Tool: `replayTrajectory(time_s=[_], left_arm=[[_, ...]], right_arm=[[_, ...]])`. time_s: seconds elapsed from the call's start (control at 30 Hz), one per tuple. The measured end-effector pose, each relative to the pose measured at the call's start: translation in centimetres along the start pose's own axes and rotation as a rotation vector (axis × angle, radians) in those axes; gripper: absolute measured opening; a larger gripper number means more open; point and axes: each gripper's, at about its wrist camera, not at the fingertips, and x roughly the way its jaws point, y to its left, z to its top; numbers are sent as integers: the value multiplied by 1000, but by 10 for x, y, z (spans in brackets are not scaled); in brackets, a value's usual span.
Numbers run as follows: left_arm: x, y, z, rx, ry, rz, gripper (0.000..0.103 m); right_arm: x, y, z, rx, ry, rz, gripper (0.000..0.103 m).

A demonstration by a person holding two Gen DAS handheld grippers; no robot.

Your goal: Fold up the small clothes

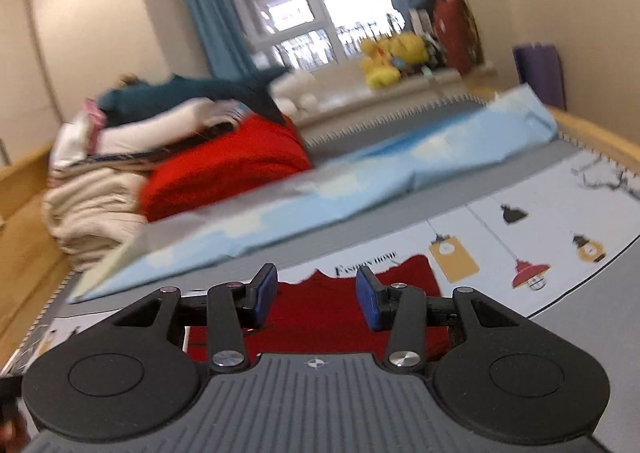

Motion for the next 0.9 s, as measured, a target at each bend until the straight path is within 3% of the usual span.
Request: replayTrajectory(time_s=[0.07, 0.17, 0.43, 0.63, 0.77, 0.8, 0.9], left_arm=[[-34, -5, -15, 22, -22, -53, 42], [-72, -6, -47, 79, -26, -68, 42], [-121, 16, -127, 106, 27, -27, 42], [-139, 22, -166, 141, 22, -18, 41], [-127, 24, -189, 231, 28, 16, 23], [-121, 28, -192, 208, 68, 21, 18], [-116, 47, -187, 71, 124, -16, 18]], right_arm=[[-36, -5, -12, -30, -30, -11, 45], [-84, -22, -39, -66, -11, -62, 45], [-176, -45, -98, -79, -42, -145, 45], [-203, -48, -117, -64, -67, -151, 45], [-201, -54, -128, -39, -54, -137, 45], [-198, -57, -131, -25, -51, -119, 45], [-185, -74, -151, 50, -53, -60, 45]])
